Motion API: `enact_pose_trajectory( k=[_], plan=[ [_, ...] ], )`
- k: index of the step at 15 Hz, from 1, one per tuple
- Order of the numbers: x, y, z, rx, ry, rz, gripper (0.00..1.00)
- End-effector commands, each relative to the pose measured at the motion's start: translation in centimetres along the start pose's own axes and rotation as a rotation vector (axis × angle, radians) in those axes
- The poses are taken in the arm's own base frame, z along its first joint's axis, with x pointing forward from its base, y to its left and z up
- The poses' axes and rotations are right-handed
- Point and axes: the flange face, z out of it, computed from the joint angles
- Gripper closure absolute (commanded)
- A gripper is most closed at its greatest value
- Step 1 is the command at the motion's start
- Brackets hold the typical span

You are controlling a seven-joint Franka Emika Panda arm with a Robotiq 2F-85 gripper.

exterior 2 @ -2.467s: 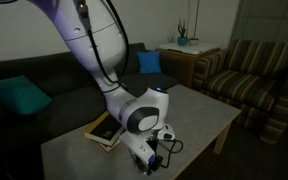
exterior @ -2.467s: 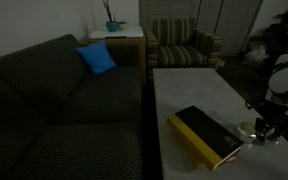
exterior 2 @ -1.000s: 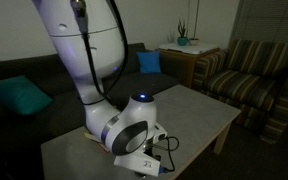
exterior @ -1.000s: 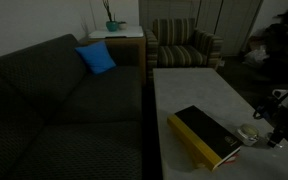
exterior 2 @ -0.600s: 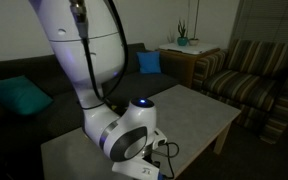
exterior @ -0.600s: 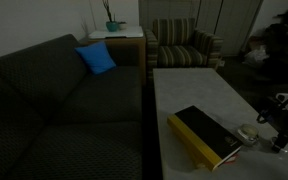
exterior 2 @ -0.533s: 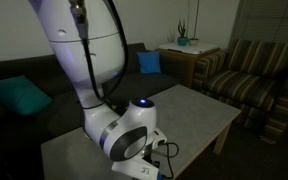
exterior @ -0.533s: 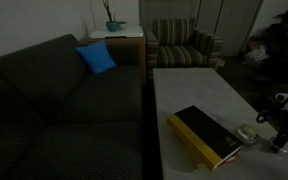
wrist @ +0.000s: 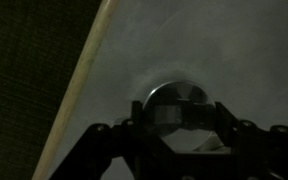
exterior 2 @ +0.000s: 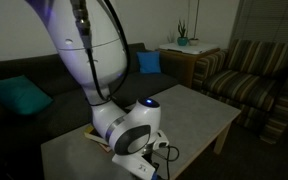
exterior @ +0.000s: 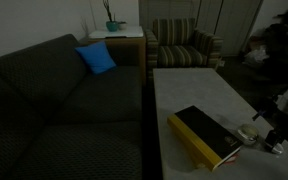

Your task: Uncover the metal container and put the lid on the table

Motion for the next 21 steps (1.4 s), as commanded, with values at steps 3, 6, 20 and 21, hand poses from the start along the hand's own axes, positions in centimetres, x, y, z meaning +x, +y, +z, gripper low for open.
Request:
enact_pose_trajectory(
  k=[3, 6, 20, 21],
  plan=[
    [-0.2, 1.1, 0.8, 0.006, -0.025, 0.139, 0.55],
    [-0.1, 1.5, 0.7, 0.006, -0.026, 0.201, 0.55],
    [-1.9, 2.3, -1.0, -0.022, -0.043, 0.266, 0.0],
    [-2.6, 2.1, -1.6, -0.03, -0.041, 0.268, 0.0]
  ],
)
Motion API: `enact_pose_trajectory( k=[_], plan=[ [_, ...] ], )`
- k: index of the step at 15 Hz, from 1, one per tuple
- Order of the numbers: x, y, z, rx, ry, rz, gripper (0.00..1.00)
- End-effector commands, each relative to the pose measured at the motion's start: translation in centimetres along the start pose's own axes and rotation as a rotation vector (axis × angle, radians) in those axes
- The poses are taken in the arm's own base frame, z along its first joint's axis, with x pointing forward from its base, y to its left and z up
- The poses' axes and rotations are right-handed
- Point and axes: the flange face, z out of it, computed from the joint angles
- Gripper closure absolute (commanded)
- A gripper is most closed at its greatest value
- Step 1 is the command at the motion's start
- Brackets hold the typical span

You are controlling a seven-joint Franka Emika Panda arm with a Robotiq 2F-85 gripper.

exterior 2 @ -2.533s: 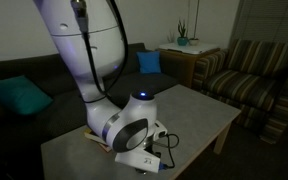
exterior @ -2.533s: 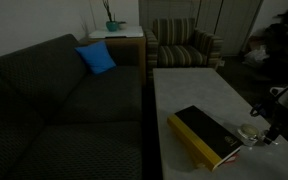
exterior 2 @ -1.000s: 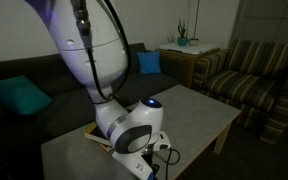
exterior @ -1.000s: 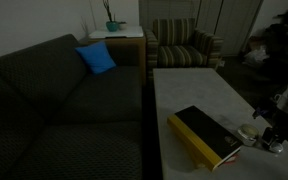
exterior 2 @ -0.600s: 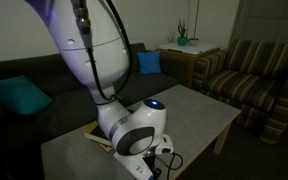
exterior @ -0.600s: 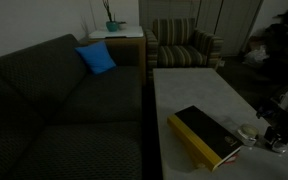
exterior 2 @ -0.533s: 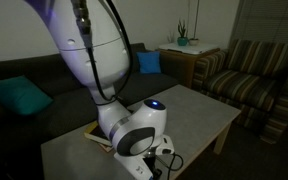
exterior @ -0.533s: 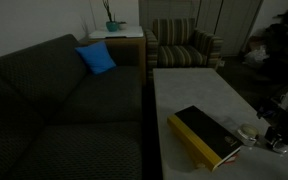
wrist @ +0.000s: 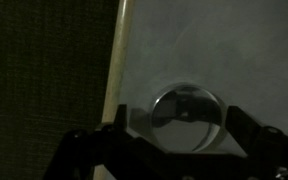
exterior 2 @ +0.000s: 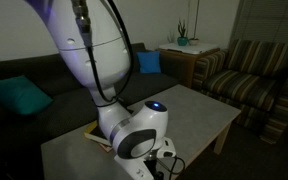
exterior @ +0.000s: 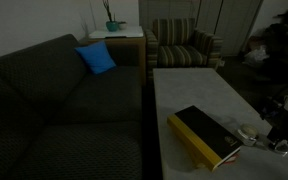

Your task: Uncover the metal container and put the lid on the table

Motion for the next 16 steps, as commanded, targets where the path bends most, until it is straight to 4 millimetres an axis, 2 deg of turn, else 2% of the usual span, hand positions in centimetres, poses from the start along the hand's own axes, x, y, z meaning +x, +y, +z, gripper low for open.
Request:
enact_pose_trajectory(
  k=[1, 8, 13, 16],
  plan=[
    [-2.2, -0.2, -2.0, -0.025, -0.002, 0.006, 0.0],
    [-7.1, -1.8, -6.8, -0.102, 0.064, 0.0, 0.0],
    [-8.5, -3.3, -10.4, -0.207, 0.118, -0.022, 0.0],
    [-9.0, -4.3, -11.9, -0.256, 0.125, -0.04, 0.0]
  ],
)
